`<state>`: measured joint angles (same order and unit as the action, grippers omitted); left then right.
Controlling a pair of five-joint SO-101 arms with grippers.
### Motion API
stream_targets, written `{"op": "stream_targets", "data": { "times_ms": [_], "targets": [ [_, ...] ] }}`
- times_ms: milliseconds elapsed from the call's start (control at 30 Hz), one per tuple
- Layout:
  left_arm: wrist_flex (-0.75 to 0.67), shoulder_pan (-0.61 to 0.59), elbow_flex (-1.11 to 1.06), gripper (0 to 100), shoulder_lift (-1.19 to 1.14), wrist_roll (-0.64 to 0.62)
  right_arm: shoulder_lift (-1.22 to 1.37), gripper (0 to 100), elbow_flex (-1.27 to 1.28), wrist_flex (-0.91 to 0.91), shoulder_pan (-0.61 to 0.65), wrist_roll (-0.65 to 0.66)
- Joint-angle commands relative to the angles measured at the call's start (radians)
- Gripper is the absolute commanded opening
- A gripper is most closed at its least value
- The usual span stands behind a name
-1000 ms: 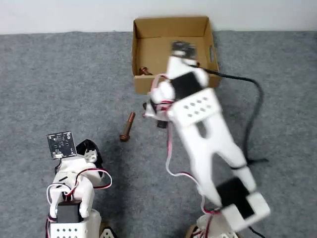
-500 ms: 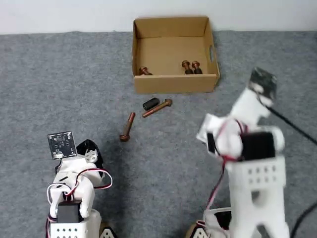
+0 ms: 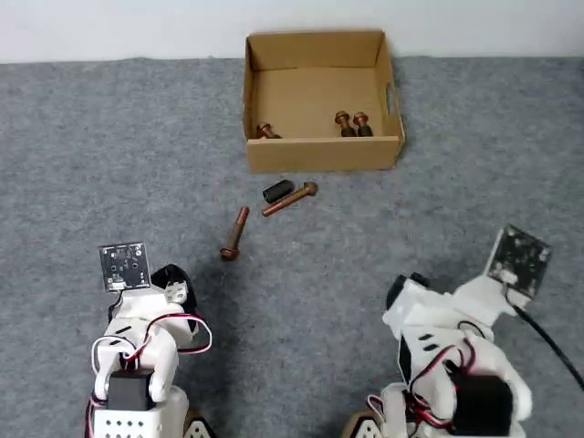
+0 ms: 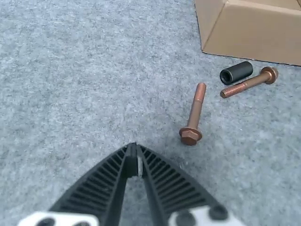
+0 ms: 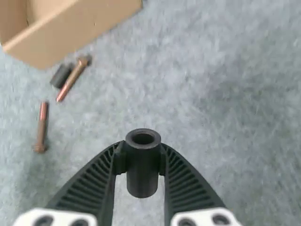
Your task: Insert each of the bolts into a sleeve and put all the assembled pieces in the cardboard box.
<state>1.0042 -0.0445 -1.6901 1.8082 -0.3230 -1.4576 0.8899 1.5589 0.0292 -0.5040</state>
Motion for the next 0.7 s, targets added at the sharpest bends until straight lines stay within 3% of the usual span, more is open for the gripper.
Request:
{"op": "stream_targets", "data": {
  "times_ms": [0, 300, 533, 667],
  "targets": [
    [-0.029, -0.003, 0.010, 1, 0.009, 0.054, -0.087, 0.8, 0.066, -0.036, -0.059, 0.017],
    [-0.031, 0.012, 0.111, 1, 0.006, 0.083, -0.237, 0.8, 0.201, -0.070, -0.110, 0.011],
    [-0.031, 0.184, 0.119, 1, 0.006, 0.083, -0.348, 0.8, 0.233, -0.085, -0.114, 0.012],
    [-0.031, 0.203, 0.120, 1, 0.006, 0.089, -0.355, 0.8, 0.235, -0.087, -0.116, 0.012]
  ]
}}
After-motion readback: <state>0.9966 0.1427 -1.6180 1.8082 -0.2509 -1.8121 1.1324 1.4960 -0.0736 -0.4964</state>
